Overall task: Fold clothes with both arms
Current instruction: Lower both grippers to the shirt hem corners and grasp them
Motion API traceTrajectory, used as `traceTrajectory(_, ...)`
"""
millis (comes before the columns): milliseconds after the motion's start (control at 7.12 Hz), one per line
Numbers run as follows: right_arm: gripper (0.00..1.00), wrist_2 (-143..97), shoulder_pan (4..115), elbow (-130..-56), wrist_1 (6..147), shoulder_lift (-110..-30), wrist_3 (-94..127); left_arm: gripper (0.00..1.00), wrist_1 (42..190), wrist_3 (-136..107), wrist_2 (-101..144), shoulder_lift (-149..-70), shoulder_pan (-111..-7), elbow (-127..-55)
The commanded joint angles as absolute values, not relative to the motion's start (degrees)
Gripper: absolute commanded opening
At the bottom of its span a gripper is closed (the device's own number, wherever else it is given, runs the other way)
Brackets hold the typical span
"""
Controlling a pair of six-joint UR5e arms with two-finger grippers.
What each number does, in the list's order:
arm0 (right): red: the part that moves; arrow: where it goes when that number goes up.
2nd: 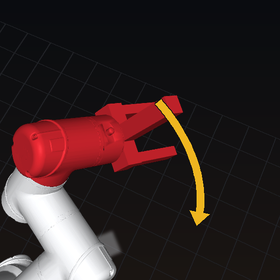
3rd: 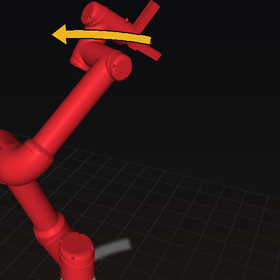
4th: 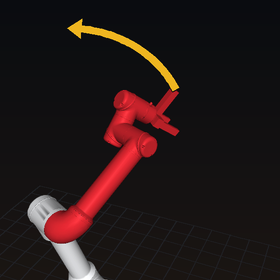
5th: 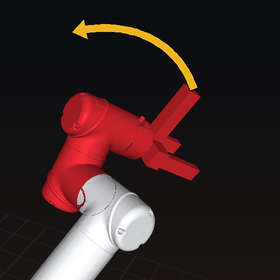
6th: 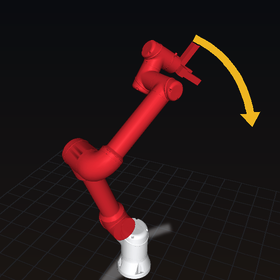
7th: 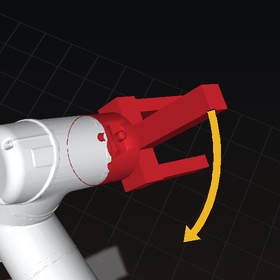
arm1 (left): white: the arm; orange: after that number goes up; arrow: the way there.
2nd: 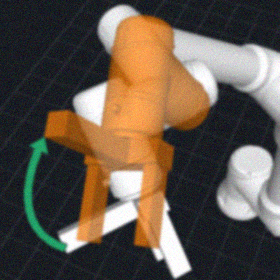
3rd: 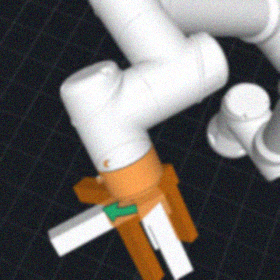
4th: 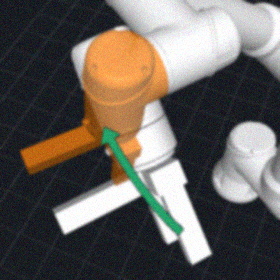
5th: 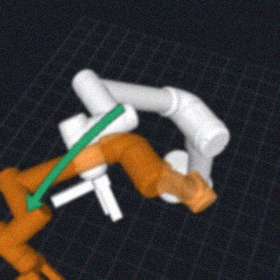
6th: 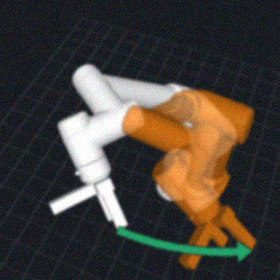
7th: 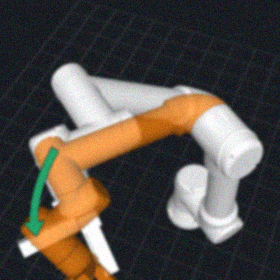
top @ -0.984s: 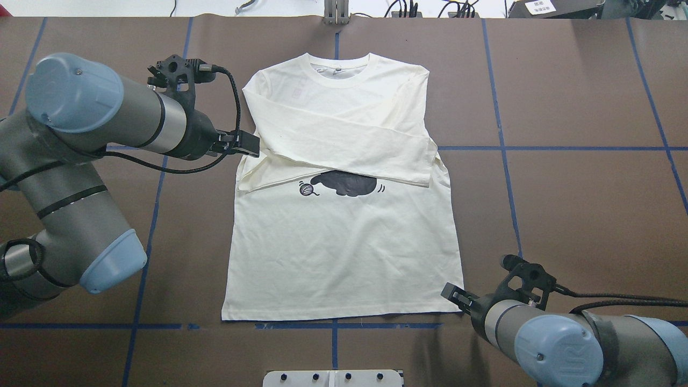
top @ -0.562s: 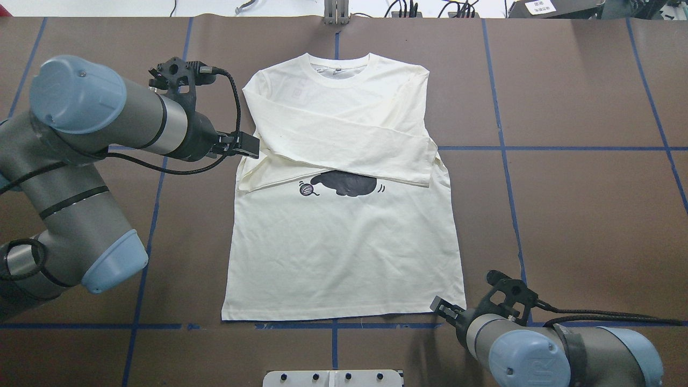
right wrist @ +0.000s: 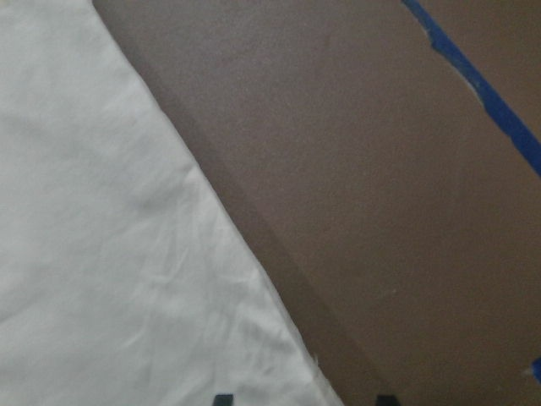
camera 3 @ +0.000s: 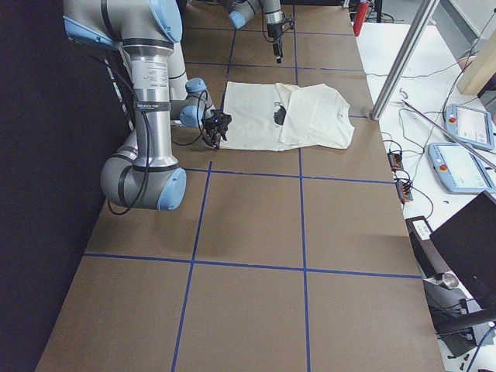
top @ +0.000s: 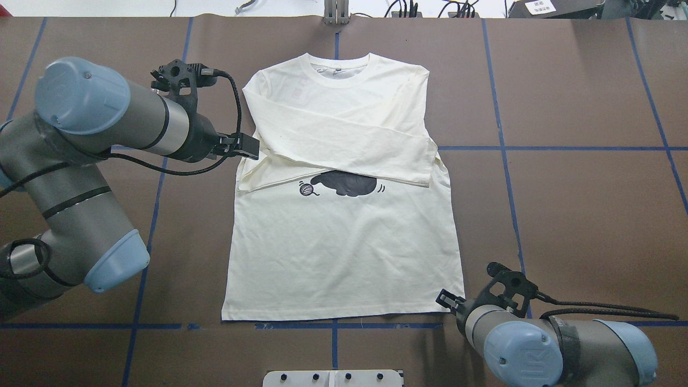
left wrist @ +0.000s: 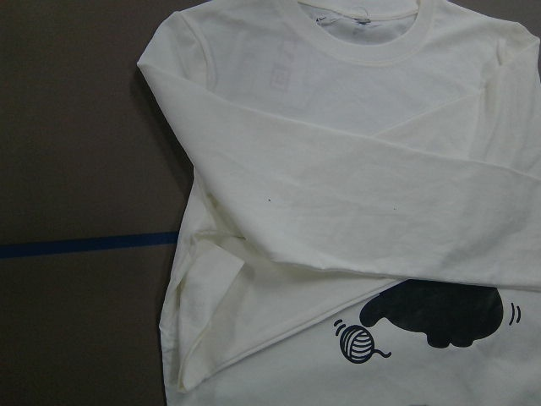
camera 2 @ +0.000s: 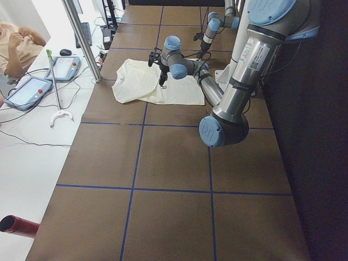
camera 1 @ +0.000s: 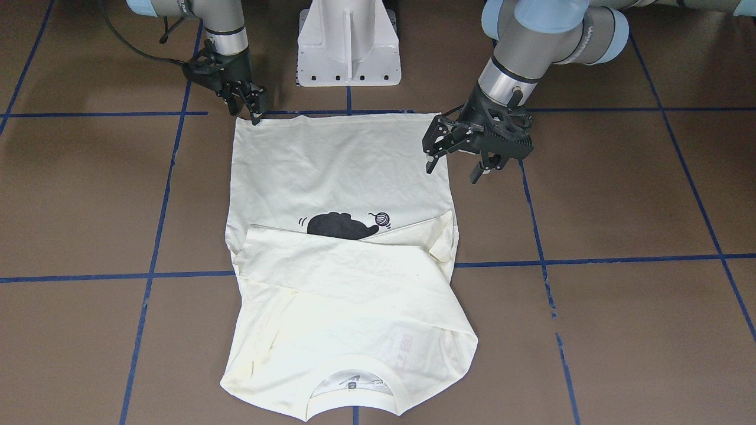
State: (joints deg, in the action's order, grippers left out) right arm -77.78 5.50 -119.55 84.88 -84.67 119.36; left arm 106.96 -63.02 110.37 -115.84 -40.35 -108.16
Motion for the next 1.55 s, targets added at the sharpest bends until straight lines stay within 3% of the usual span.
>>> traceTrajectory(0,0.0,-76.7,5.6,-119.8,87.2,-84.3,119.2,0.9,106.9,-63.0,110.3,-115.8,-40.3,-108.1)
traceTrajectory(562,0.0,-77.5,5.7,-123.6,87.1,-83.5,119.1,0.9,105.8,-73.3,108.8,-112.8,-37.5,-109.8)
traceTrajectory(703,0.0,-77.5,5.9,-124.8,87.1,-83.7,119.1,0.9,103.1,-80.3,103.0,-107.0,-29.5,-114.3)
traceTrajectory(984,0.0,-77.6,5.8,-125.1,87.1,-84.1,119.0,0.85,95.6,-86.7,101.8,-104.4,-21.8,-118.0)
traceTrajectory(1124,0.0,-77.6,5.6,-125.1,87.1,-84.2,118.9,0.85,95.4,-91.0,100.4,-103.0,-15.4,-117.3)
traceTrajectory(1405,0.0,-77.5,5.6,-125.0,87.1,-84.2,118.9,0.82,95.4,-91.6,99.8,-104.0,-13.4,-115.5)
